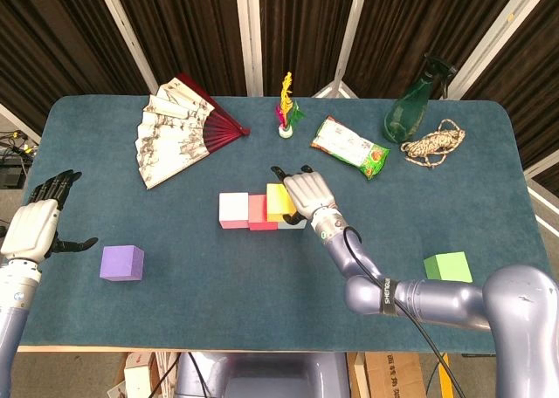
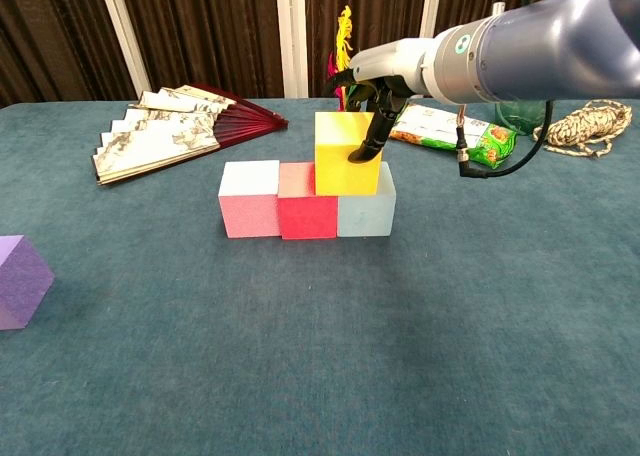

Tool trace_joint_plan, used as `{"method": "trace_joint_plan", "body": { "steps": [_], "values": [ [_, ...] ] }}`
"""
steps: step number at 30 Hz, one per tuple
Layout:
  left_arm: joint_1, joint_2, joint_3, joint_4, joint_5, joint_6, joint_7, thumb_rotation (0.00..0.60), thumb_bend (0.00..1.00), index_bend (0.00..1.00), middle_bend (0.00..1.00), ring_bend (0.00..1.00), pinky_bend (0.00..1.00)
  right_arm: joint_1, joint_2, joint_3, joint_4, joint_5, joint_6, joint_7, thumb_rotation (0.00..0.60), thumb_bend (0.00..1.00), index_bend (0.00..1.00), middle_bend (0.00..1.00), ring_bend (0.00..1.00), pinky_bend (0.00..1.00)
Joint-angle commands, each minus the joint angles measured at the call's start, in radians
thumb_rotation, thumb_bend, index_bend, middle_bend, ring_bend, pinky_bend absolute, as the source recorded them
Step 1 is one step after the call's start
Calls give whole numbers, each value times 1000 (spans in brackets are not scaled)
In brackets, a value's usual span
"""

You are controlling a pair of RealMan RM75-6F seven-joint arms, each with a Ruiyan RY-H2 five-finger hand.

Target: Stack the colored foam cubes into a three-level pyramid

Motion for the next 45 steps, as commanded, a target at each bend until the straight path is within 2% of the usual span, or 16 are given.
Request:
{"method": "trace_joint_plan", "body": {
  "steps": [1, 45],
  "values": [
    [0, 0, 0, 0, 0, -1, 0, 600, 121, 0, 9, 0, 18, 1, 0, 1, -1, -2, 1, -1, 600, 324, 0, 475, 346, 122],
    [0, 1, 0, 5, -5, -4, -5, 600, 121, 0, 9, 0, 18, 13, 0, 1, -6, 12, 5, -15, 600, 324, 0, 475, 346, 122]
  ]
}}
